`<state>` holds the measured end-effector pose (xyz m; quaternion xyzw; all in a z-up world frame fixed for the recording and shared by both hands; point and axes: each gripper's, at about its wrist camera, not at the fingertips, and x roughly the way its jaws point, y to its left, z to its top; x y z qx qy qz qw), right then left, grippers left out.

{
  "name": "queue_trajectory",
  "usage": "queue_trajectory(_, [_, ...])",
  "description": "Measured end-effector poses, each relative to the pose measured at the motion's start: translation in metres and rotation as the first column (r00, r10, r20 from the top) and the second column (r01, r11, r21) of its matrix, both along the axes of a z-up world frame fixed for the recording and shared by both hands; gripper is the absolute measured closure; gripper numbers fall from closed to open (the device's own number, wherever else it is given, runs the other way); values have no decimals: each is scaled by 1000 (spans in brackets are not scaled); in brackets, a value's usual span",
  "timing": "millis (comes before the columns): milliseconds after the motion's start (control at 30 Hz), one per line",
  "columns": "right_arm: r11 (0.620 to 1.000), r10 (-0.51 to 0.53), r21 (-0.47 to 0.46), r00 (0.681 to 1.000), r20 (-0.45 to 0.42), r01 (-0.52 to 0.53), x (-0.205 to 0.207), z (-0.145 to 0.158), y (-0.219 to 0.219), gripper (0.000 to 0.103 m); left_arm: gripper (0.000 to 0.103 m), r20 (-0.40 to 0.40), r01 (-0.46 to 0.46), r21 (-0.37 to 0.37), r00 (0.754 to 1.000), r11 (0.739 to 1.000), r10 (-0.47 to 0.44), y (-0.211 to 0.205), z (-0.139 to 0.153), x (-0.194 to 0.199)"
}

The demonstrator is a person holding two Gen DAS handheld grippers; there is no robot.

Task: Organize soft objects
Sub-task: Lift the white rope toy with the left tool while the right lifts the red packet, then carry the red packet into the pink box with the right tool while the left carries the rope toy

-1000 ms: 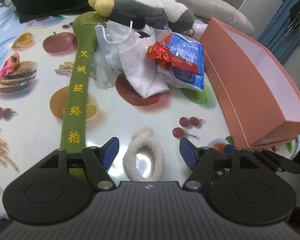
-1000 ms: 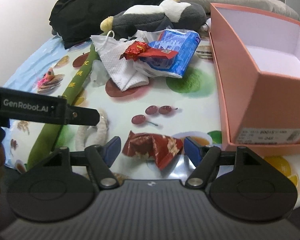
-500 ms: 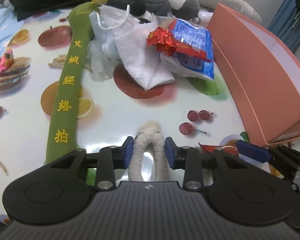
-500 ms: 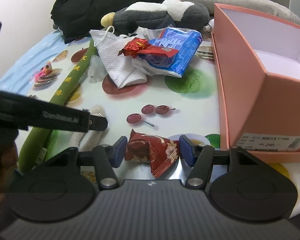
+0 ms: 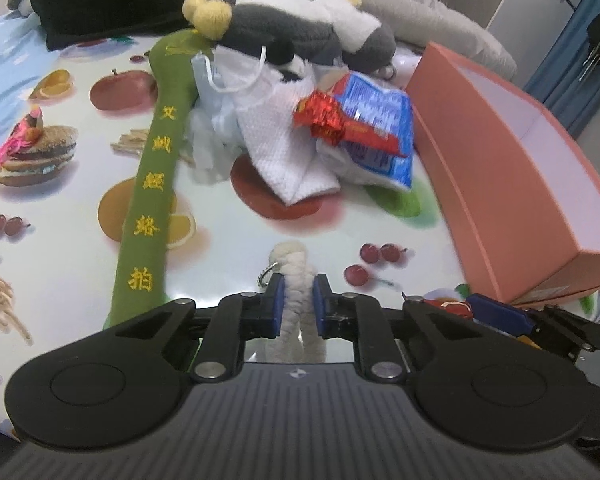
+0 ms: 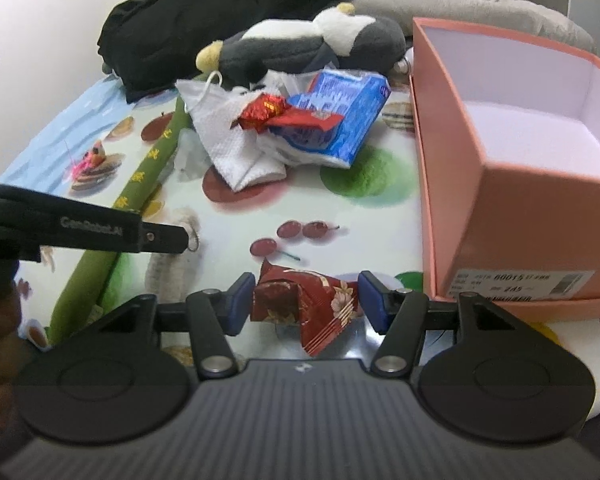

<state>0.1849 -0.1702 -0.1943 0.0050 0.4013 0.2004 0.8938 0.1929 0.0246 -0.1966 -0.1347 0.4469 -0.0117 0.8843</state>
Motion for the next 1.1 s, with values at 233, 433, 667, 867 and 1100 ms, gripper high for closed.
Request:
queue_trajectory(233, [1000,8,26,999,46,-9,-5,31,-5,44,85,56,10,-10,998,1000,-9,0,35,-7])
queue_trajectory(433, [998,2,58,994,109,-8,-8,66,-11,44,85,115,20,-26,993,999,-17,-2,71,-13])
queue_trajectory(667, [997,-1,77,980,200,-15,-8,108,-18,44,84,195,48,-32,980,998,-40,-13,115,-16])
queue_trajectory(867, [996,-21,86,961,275,-3,-5,140,-29,44,84,272,88,-23,959,996,-79,-26,151,-11])
queue_trajectory(1100, [997,-71,66,929,362,50,-1,166,-54,44,84,341,155,-6,929,988,-144,-50,183,3])
